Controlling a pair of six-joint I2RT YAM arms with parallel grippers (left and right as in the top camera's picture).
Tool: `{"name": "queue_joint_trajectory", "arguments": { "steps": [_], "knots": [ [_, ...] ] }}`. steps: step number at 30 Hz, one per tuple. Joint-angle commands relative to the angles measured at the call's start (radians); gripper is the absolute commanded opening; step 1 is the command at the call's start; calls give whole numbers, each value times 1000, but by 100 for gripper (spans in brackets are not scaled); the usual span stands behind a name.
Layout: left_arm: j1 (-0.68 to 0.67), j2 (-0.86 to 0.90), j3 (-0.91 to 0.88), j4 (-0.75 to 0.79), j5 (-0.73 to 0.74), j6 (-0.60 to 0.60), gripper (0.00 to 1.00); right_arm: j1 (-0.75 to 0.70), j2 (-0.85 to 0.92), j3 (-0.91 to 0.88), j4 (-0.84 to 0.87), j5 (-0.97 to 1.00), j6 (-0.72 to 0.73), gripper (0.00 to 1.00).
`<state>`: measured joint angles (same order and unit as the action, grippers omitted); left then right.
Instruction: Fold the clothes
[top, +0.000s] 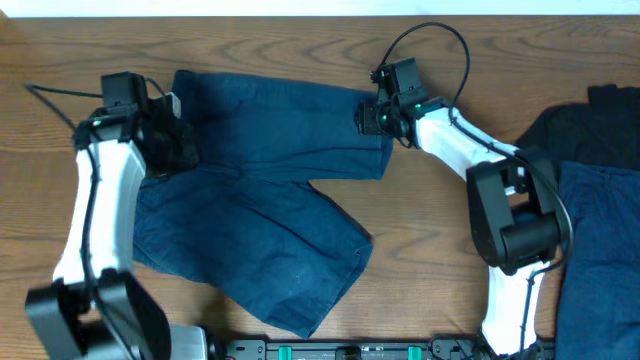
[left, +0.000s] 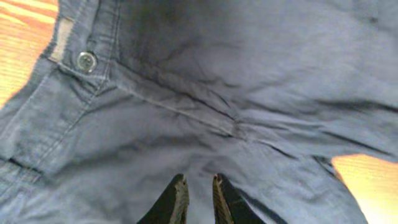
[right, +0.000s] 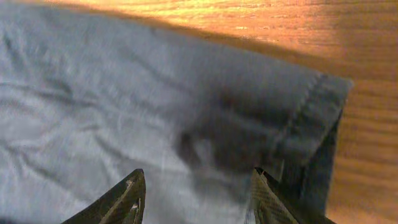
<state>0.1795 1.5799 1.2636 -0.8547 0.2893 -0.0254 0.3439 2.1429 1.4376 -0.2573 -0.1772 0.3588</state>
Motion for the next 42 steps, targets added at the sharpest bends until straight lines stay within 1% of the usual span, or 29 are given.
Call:
{"name": "queue_joint_trajectory", "arguments": {
  "steps": [1,4,5,6,7,8,9,10,11,14,15,16,17,20,21,23,24,26,28,29,31,33,36,38,42],
  "knots": [
    [2,-60,-4,-37,10,5,17,-16,18,0,35,8,67,54],
    [2,-81,-4,-64,10,5,17,-22,42,0,60,53,106,55],
    [2,-83,-4,-73,10,5,17,-24,53,0,80,58,109,54],
    [2,-83,-4,-82,10,5,17,-27,60,0,101,58,109,48],
    [2,-83,-4,-92,10,5,17,-31,71,0,131,58,113,38],
    [2,-83,-4,-101,10,5,17,-35,78,0,155,60,124,22],
    [2,-83,-4,-110,10,5,17,-38,85,0,182,66,135,12],
    [2,-83,-4,-116,10,5,17,-43,91,0,206,75,142,4],
    [2,-83,-4,-122,10,5,17,-48,96,0,238,84,142,1],
    [2,-83,-4,-141,10,6,17,-77,89,9,363,82,142,1],
    [2,-83,-4,-145,10,6,17,-89,85,18,380,78,142,1],
    [2,-83,-4,-148,10,6,17,-101,79,32,381,64,142,1],
    [2,-83,-4,-151,10,6,21,-114,72,48,372,34,142,1],
    [-1,-83,-4,-159,10,6,22,-150,51,79,327,-52,138,1],
    [-3,-83,-4,-160,10,6,25,-161,44,83,320,-78,137,9],
    [-12,-83,-4,-162,10,10,27,-181,37,83,316,-142,137,41],
    [-18,-83,-4,-162,10,14,27,-191,36,83,308,-186,130,49],
    [-35,-83,-4,-161,9,19,29,-205,36,83,273,-246,130,57],
    [-53,-83,-4,-161,9,23,32,-214,36,83,212,-284,126,54],
    [-62,-83,-4,-161,9,26,33,-214,35,83,187,-314,106,45],
    [-84,-83,-4,-161,9,45,34,-207,35,83,134,-400,47,32],
    [-107,-82,-4,-155,9,74,32,-188,35,83,69,-451,8,27],
    [-137,-80,-4,-119,6,77,24,-150,34,83,-69,-486,-37,24],
    [-151,-79,-4,-87,6,77,19,-120,34,83,-164,-523,-96,23],
    [-156,-79,-4,-61,5,77,19,-55,23,83,-306,-610,-253,25]
  ]
}}
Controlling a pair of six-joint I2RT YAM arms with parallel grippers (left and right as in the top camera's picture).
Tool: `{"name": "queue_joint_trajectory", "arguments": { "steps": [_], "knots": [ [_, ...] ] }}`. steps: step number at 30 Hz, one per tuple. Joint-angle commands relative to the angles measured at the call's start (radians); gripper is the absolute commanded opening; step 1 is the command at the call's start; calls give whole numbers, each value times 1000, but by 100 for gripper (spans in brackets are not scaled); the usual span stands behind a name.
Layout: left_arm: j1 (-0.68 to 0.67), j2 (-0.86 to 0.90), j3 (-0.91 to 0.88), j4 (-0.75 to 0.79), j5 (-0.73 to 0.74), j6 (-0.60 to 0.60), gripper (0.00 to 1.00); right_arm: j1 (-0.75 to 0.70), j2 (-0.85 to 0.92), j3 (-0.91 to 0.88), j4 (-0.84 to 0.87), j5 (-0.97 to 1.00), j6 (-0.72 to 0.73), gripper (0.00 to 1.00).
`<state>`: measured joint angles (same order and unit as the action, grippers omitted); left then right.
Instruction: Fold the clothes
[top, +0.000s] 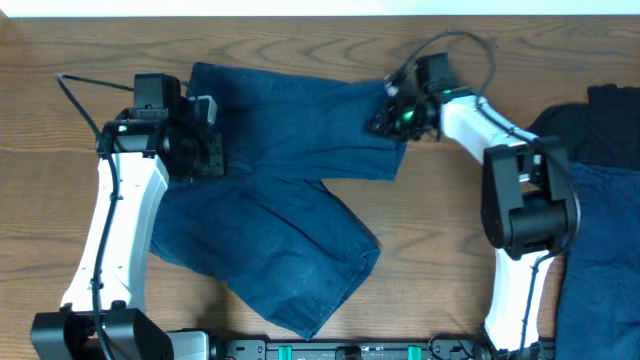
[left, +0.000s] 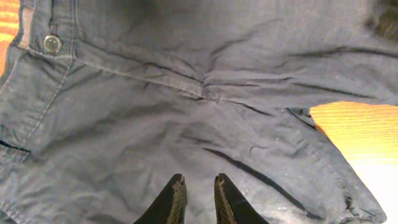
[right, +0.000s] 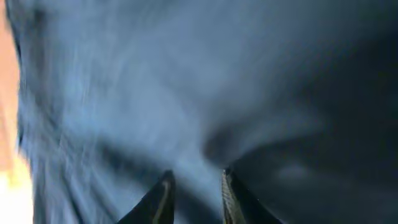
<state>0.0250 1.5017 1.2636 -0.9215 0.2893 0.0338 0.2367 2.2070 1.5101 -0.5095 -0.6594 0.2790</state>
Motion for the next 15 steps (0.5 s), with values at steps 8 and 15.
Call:
{"name": "queue_joint_trajectory", "arguments": {
  "steps": [8,15],
  "knots": [
    [-1,-1,-4,-14,-40,18,20,168,-136,11,-313,-9,-333,34],
    [-1,-1,-4,-20,-40,18,25,277,-135,-15,-653,207,-397,57]
  ]
}}
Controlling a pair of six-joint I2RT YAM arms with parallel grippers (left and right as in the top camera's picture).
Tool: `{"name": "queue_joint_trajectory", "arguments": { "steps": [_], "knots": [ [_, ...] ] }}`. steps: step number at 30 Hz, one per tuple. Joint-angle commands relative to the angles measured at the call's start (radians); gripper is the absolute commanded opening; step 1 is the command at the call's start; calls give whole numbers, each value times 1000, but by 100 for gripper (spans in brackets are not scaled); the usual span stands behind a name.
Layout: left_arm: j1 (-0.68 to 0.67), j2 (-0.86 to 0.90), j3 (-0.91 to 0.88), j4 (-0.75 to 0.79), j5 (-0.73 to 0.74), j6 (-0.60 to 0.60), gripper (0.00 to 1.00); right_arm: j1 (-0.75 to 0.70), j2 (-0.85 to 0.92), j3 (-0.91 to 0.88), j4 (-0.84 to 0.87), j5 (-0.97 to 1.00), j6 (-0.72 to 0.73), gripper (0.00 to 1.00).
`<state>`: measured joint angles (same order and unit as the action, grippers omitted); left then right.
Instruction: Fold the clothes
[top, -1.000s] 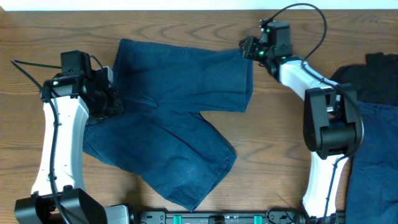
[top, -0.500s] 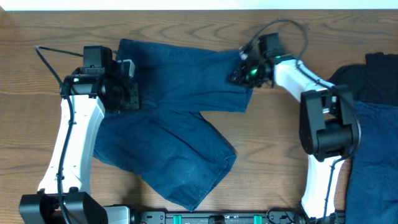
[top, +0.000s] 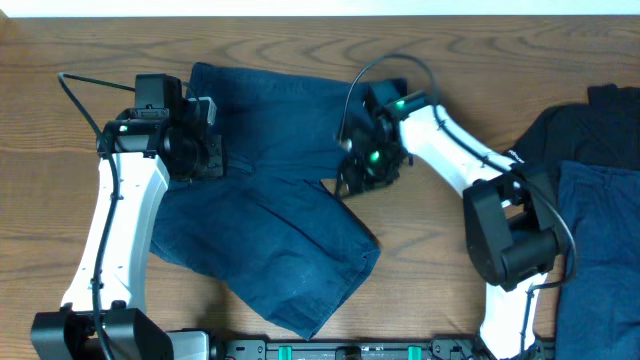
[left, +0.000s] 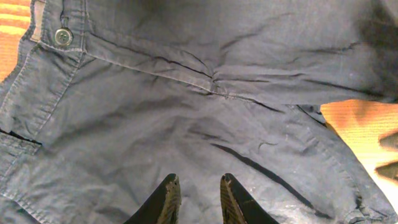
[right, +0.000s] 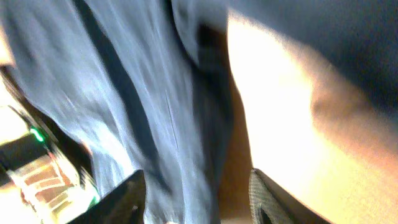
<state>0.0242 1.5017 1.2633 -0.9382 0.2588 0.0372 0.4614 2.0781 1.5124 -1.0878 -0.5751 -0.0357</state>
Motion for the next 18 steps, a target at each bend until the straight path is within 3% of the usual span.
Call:
{"name": "queue_joint_trajectory", "arguments": {
  "steps": [1,5,7,9,11,14,18],
  "knots": [
    [0,-1,-4,-3,-9,14,25,67,-6,-20,-109,141,-93,58],
    [0,-1,-4,-2,-9,14,27,116,-6,-22,-166,204,-92,56],
    [0,-1,-4,-3,-9,14,30,131,-6,-23,-161,224,-77,31],
    [0,-1,-4,-4,-9,14,31,135,-6,-23,-157,370,15,11],
    [0,-1,-4,-8,-9,14,31,127,-6,-23,-158,645,167,2],
    [0,0,-4,-10,-9,14,32,95,-6,-23,-150,964,334,1],
    [0,1,-4,-11,-9,14,32,35,-6,-23,-86,999,358,1]
  ]
}}
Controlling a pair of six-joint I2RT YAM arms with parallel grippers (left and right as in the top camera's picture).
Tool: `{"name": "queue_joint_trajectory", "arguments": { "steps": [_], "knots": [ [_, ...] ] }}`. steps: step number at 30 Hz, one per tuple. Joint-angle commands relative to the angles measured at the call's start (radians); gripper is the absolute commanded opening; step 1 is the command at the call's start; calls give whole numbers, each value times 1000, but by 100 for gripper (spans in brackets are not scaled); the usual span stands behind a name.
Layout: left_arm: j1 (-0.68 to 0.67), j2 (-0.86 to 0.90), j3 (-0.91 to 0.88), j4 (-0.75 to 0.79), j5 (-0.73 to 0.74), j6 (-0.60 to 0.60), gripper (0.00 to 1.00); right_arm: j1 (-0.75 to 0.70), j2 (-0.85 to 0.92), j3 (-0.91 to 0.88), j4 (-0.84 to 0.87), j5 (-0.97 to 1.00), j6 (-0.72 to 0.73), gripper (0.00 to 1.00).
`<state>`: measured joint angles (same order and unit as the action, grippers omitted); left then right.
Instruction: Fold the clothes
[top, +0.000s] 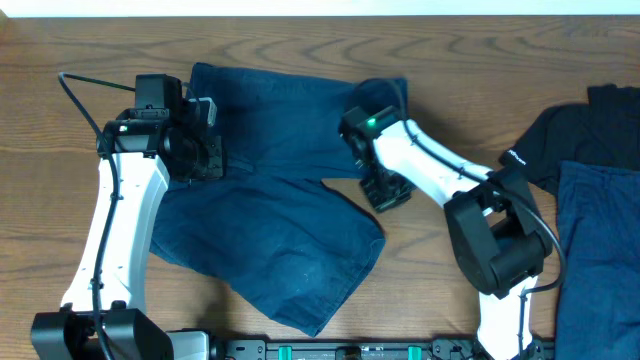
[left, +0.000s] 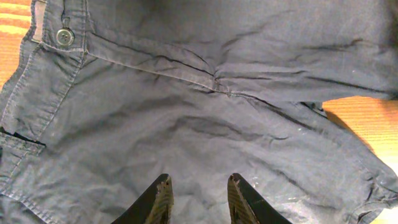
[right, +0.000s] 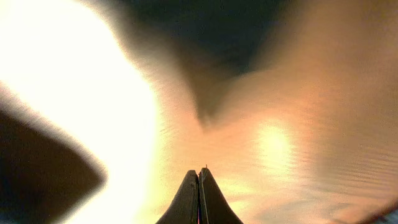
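Blue denim shorts (top: 270, 210) lie spread on the wooden table (top: 300, 40), waistband to the left, one leg toward the back, the other toward the front. My left gripper (top: 208, 158) hovers over the waist end. In the left wrist view it (left: 199, 186) is open above the fabric (left: 186, 112), with the waistband button (left: 64, 36) at upper left. My right gripper (top: 385, 192) is just right of the crotch, beside the back leg. Its fingers (right: 199, 173) are shut over blurred bare wood, and nothing shows between them.
A black garment (top: 600, 120) and another blue one (top: 600, 260) lie at the table's right edge, behind the right arm's base. A dark rail (top: 350, 350) runs along the front edge.
My right gripper was open over the fabric near the crotch; now it is shut over bare wood slightly further right and forward. The left jaws stand a little wider. The shorts lie much the same.
First my right gripper stood open at the back leg's hem and the left was nearly shut at the waist. Then the shorts lay shifted right, both grippers with them. The right then appeared open near the crotch, and now it is shut beside the shorts.
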<state>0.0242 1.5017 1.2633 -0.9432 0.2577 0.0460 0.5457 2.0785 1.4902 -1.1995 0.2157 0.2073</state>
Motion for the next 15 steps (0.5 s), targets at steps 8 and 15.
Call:
{"name": "queue_joint_trajectory", "arguments": {
  "steps": [8,15],
  "knots": [
    [0,1,-5,-53,-8,5,43,-152,-12,27,-95,-388,-268,41],
    [0,1,-5,-90,-8,6,50,-114,-12,9,-181,-823,-474,56]
  ]
}}
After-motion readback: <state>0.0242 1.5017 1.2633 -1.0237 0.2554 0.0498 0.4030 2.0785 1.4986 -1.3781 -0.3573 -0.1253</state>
